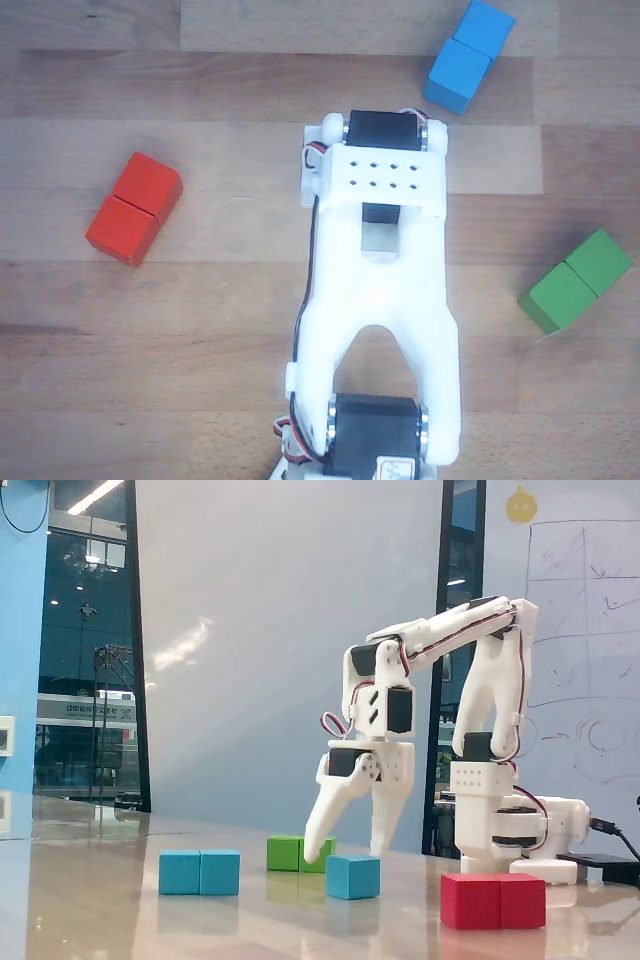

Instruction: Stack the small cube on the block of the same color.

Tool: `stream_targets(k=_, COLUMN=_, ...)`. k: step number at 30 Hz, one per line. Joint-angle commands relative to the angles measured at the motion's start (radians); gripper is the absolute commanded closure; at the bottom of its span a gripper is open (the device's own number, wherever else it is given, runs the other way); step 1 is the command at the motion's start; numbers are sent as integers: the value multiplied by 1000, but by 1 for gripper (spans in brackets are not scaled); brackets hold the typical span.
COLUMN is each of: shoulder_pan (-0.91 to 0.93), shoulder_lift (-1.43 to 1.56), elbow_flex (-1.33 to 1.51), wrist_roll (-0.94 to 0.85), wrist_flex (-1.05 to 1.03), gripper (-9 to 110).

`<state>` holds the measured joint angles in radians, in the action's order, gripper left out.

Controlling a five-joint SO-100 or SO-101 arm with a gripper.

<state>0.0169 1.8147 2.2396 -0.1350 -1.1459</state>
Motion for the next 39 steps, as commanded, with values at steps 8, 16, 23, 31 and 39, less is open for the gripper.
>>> stream_targets(k=8, shoulder_pan=2, shoulder_lift=40, elbow_flex=-17, wrist_roll=8, wrist_flex=-34, gripper=65)
stream_targets(k=16, shoulder_pan=-63, shoulder_lift=-17, elbow_flex=-9, wrist_roll=8, wrist_flex=46, gripper=65)
stream_targets(k=23, shoulder_pan=-72, shoulder_lift=-48, elbow_flex=-17, wrist_roll=8, wrist_flex=69, gripper=65)
stream_targets(k=31, shoulder_pan=-67, shoulder_lift=-57, elbow_flex=-17, wrist_roll=8, wrist_flex=71, gripper=65)
stream_targets(k=39, shoulder_pan=-61, shoulder_lift=-58, elbow_flex=-17, wrist_roll=8, wrist_flex=80, gripper=74)
